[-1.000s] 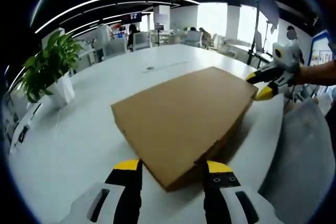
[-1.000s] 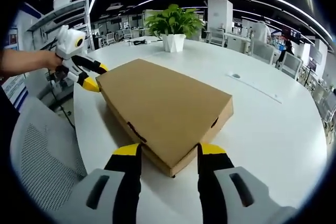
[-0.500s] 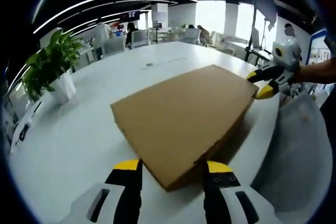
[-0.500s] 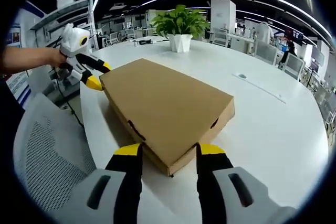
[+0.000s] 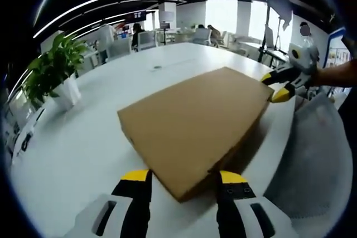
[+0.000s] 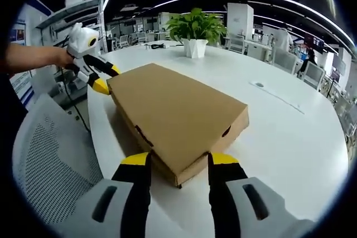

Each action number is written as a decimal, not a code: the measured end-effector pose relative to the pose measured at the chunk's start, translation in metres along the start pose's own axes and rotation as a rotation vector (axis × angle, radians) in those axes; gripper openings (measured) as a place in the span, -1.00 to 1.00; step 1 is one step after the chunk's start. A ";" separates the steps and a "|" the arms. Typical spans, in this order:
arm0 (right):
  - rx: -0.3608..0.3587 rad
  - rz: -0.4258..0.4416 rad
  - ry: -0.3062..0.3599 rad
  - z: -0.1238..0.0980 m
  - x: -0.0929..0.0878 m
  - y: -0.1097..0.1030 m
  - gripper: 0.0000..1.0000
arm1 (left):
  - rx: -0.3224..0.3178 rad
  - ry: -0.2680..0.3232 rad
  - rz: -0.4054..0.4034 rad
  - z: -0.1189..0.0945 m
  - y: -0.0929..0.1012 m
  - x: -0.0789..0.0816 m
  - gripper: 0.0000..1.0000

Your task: Operate the shoe box by opening the lid, removing the specified soft item, and placing it in the target area until the item is outside and the box remains undamaged.

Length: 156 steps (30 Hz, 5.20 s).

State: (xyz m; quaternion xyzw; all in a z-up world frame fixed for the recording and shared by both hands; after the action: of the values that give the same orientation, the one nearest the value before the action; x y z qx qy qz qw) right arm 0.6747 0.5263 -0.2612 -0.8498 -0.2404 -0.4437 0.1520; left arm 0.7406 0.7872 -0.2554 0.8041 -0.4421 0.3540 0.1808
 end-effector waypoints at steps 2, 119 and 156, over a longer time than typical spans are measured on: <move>-0.004 0.026 0.008 0.000 -0.001 0.000 -0.27 | 0.006 0.009 -0.007 -0.001 0.001 -0.001 -0.08; -0.091 -0.074 0.126 -0.021 0.158 0.082 -0.50 | 0.309 0.319 -0.105 -0.045 -0.088 0.148 -0.86; -0.180 0.011 0.041 0.011 0.086 0.113 -0.72 | 0.307 0.344 -0.155 -0.021 -0.128 0.162 -0.92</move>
State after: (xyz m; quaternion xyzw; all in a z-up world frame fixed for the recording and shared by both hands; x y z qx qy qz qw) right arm 0.7855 0.4603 -0.2010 -0.8522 -0.1914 -0.4799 0.0822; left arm 0.8976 0.7748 -0.1202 0.7815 -0.2827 0.5340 0.1556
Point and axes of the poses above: the point that each gripper's makers call its tool centre point, and the gripper's own axes: z roughly forward along the fingers, y roughly to its right, x roughly out of its top, the point moved 3 cm from there along -z, roughly backward along the fingers, and after that the axes turned 2 degrees about z, right-handed, at the moved point
